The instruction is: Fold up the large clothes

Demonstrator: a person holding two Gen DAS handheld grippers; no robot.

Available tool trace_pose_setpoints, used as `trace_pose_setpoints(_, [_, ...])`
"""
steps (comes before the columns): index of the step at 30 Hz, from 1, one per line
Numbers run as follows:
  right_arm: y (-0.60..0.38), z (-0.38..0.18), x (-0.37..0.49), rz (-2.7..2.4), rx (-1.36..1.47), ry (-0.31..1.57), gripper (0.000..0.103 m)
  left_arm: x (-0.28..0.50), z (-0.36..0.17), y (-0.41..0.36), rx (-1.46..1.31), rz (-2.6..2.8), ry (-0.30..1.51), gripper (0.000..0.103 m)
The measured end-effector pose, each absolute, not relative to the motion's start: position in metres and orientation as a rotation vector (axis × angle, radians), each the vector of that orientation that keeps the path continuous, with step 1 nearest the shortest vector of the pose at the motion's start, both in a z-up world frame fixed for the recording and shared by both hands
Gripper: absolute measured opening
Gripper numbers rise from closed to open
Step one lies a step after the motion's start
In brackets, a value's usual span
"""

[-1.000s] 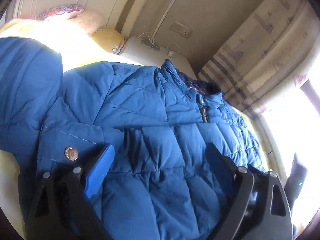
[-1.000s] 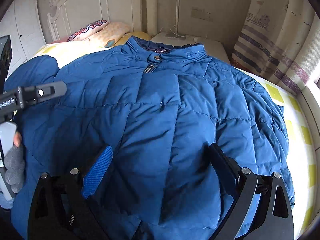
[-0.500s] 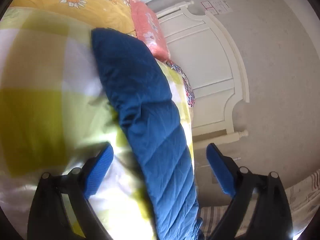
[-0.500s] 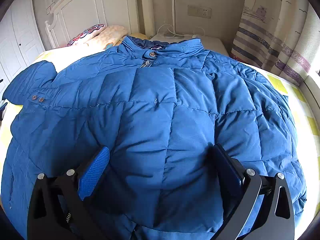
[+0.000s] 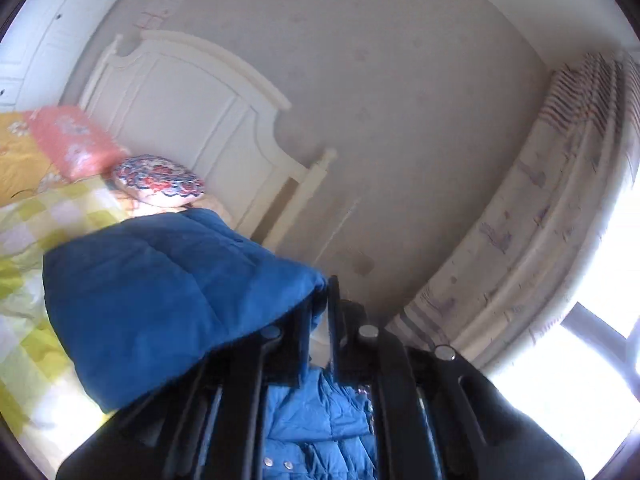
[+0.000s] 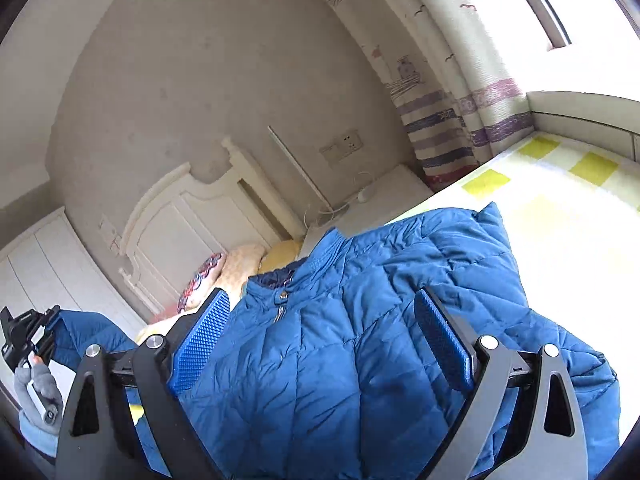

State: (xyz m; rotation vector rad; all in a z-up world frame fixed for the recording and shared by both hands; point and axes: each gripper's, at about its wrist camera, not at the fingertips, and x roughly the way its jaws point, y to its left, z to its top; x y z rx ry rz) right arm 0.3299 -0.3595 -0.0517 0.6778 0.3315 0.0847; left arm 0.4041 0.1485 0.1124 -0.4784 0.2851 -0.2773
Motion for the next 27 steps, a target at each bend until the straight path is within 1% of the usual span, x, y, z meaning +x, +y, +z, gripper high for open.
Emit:
trace_pose_setpoints(1, [-0.370, -0.054, 0.326, 0.068, 0.725, 0.308, 0.091, 0.404, 0.109, 0.102, -0.387, -0.348, 0.314, 0.008])
trace_pose_setpoints(3, [-0.387, -0.061, 0.322, 0.039, 0.811, 0.285, 0.091, 0.400, 0.082, 0.012, -0.206, -0.462, 0.396, 0.016])
trace_pose_setpoints(4, [-0.393, -0.064, 0.320, 0.027, 0.844, 0.276, 0.091, 0.402, 0.060, -0.029, -0.125, -0.507, 0.455, 0.028])
trace_pose_setpoints(5, [-0.400, -0.066, 0.319, 0.023, 0.874, 0.272, 0.091, 0.402, 0.036, -0.065, -0.056, -0.544, 0.527, 0.049])
trace_pose_setpoints(6, [-0.405, -0.069, 0.319, 0.013, 0.891, 0.275, 0.091, 0.402, 0.010, -0.097, 0.017, -0.570, 0.608, 0.060])
trace_pose_setpoints(7, [-0.406, -0.069, 0.319, 0.003, 0.896, 0.280, 0.091, 0.398, -0.021, -0.123, 0.091, -0.587, 0.679, 0.068])
trace_pose_setpoints(9, [-0.405, -0.068, 0.321, 0.004, 0.878, 0.293, 0.091, 0.392, -0.067, -0.154, 0.223, -0.600, 0.777, 0.068])
trace_pose_setpoints(10, [-0.401, -0.066, 0.322, 0.005, 0.852, 0.301, 0.091, 0.387, -0.080, -0.161, 0.283, -0.588, 0.792, 0.068])
trace_pose_setpoints(11, [-0.397, -0.063, 0.324, 0.011, 0.823, 0.311, 0.091, 0.381, -0.082, -0.161, 0.307, -0.576, 0.775, 0.067])
trace_pose_setpoints(13, [-0.388, -0.059, 0.327, 0.023, 0.760, 0.332, 0.091, 0.367, -0.069, -0.145, 0.264, -0.571, 0.733, 0.070])
trace_pose_setpoints(15, [-0.377, -0.056, 0.329, 0.035, 0.705, 0.343, 0.091, 0.359, -0.050, -0.116, 0.193, -0.522, 0.676, 0.075])
trace_pose_setpoints(16, [-0.374, -0.055, 0.330, 0.036, 0.686, 0.348, 0.091, 0.358, -0.044, -0.095, 0.147, -0.477, 0.651, 0.081])
trace_pose_setpoints(17, [-0.371, -0.053, 0.330, 0.037, 0.674, 0.351, 0.091, 0.360, -0.038, -0.072, 0.090, -0.424, 0.638, 0.085])
trace_pose_setpoints(22, [-0.374, -0.057, 0.330, 0.042, 0.695, 0.357, 0.091, 0.389, -0.037, 0.042, -0.160, -0.030, 0.686, 0.083])
trace_pose_setpoints(24, [-0.376, -0.059, 0.330, 0.045, 0.711, 0.355, 0.091, 0.399, -0.037, 0.069, -0.177, 0.061, 0.701, 0.081])
trace_pose_setpoints(27, [-0.374, -0.061, 0.335, 0.064, 0.705, 0.389, 0.091, 0.410, -0.056, 0.086, -0.161, 0.097, 0.755, 0.081])
